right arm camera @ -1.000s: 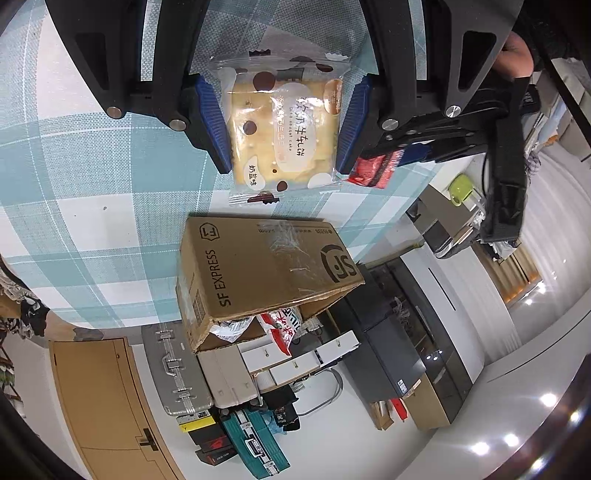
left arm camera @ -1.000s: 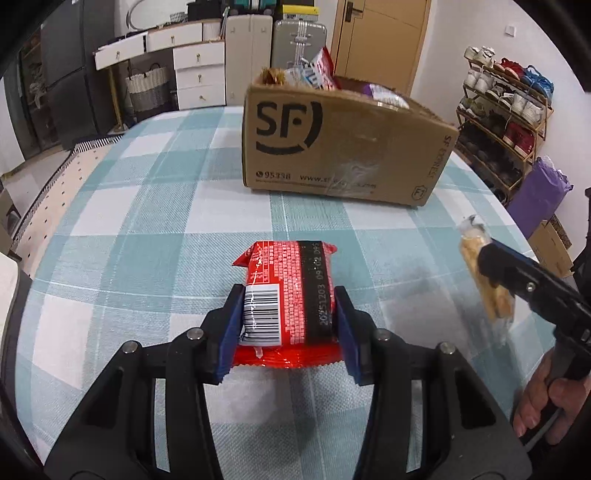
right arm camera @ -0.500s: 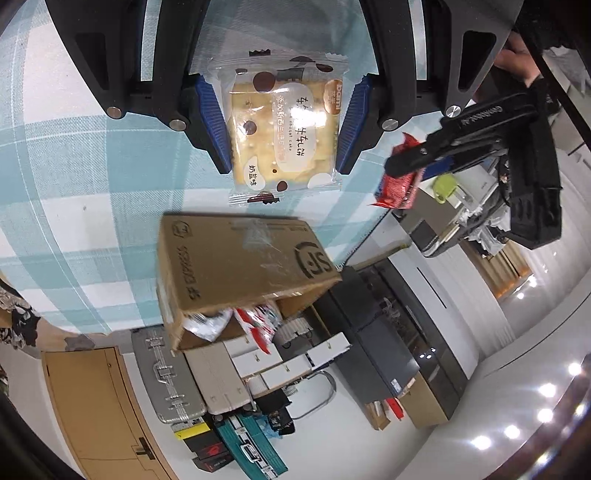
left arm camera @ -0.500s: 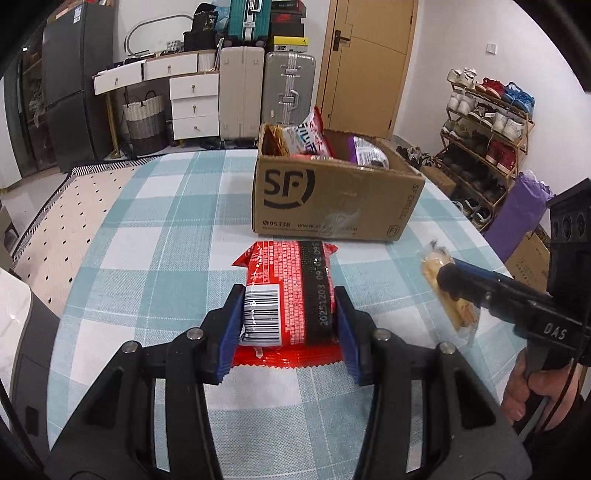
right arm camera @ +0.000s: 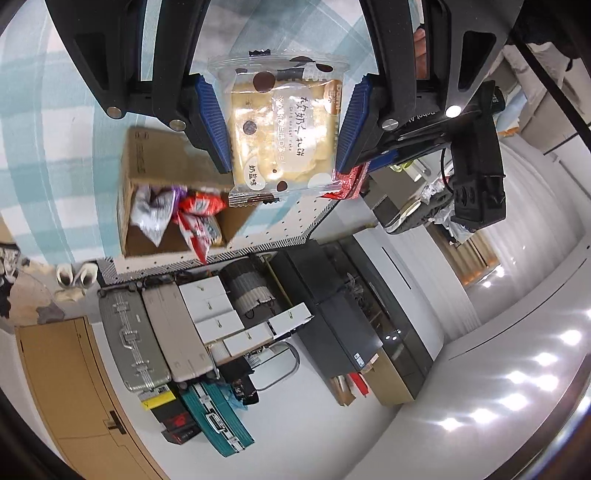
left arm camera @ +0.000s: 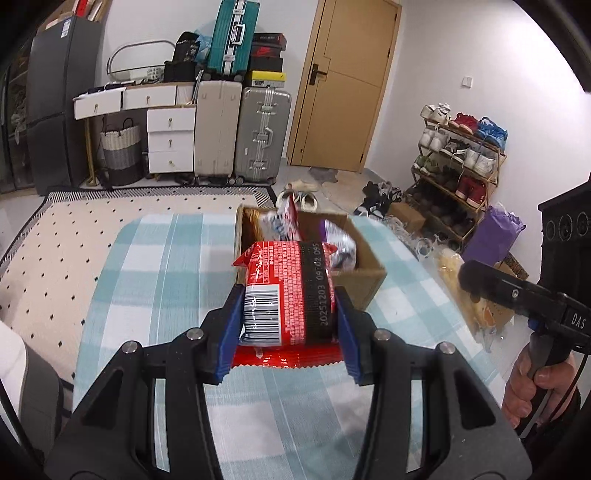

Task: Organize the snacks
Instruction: 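Carry the red pack and bread pastry over the box with both grippers, then open both grippers to drop the packs into the box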

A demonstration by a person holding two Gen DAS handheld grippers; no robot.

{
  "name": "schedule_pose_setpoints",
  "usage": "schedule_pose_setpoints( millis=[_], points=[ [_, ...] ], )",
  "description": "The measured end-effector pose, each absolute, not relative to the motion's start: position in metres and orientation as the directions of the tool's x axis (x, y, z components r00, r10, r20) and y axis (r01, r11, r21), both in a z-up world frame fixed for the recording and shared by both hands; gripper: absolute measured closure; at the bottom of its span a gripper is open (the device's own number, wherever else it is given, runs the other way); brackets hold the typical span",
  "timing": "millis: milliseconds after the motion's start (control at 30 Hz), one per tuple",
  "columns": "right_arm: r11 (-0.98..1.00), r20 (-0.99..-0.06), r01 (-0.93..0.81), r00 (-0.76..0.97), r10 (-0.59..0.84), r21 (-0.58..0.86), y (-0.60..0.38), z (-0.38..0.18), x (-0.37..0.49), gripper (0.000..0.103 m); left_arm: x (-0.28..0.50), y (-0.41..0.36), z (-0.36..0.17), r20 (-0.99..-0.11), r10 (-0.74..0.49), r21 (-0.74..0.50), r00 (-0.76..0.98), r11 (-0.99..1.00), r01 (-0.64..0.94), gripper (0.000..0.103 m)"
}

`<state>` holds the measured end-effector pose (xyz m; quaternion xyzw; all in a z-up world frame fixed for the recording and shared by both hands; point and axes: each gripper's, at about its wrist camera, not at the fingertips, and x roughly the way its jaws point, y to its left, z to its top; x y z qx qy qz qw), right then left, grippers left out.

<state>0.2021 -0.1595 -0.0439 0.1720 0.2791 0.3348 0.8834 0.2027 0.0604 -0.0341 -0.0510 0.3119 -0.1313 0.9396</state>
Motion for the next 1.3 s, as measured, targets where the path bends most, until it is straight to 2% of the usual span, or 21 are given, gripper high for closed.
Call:
schedule_pose_setpoints(
  millis=[200, 533, 633, 733, 967, 1300],
  points=[
    [0.726, -0.377, -0.524, 0.626, 0.683, 0.445, -0.158, 0.001, 0.230, 0.045, 0.237, 0.053, 0.010, -0.556, -0.278, -0.152, 0.783, 0.961, 0.233, 0.059],
    [0.746, -0.408, -0.513, 0.627, 0.663, 0.424, -0.159, 0.037, 0.311, 0.045, 0.343, 0.028, 0.041, -0.640, -0.296, -0.174, 0.709, 0.955, 0.242, 0.059],
    [0.762, -0.447, -0.488, 0.619, 0.646, 0.426, -0.159, 0.029, 0.341, 0.045, 0.383, 0.023, 0.028, -0.686, -0.307, -0.209, 0.660, 0.952, 0.225, 0.059],
    [0.780, -0.486, -0.462, 0.611, 0.625, 0.422, -0.159, 0.014, 0.369, 0.045, 0.413, 0.016, 0.010, -0.719, -0.279, -0.185, 0.637, 0.960, 0.211, 0.059],
    [0.808, -0.578, -0.422, 0.565, 0.590, 0.412, -0.155, -0.039, 0.416, 0.045, 0.442, -0.001, -0.042, -0.759, -0.293, -0.198, 0.582, 0.955, 0.222, 0.059],
    [0.827, -0.610, -0.419, 0.560, 0.561, 0.376, -0.146, -0.077, 0.442, 0.045, 0.455, 0.002, -0.090, -0.762, -0.282, -0.188, 0.582, 0.958, 0.218, 0.059]
  ],
)
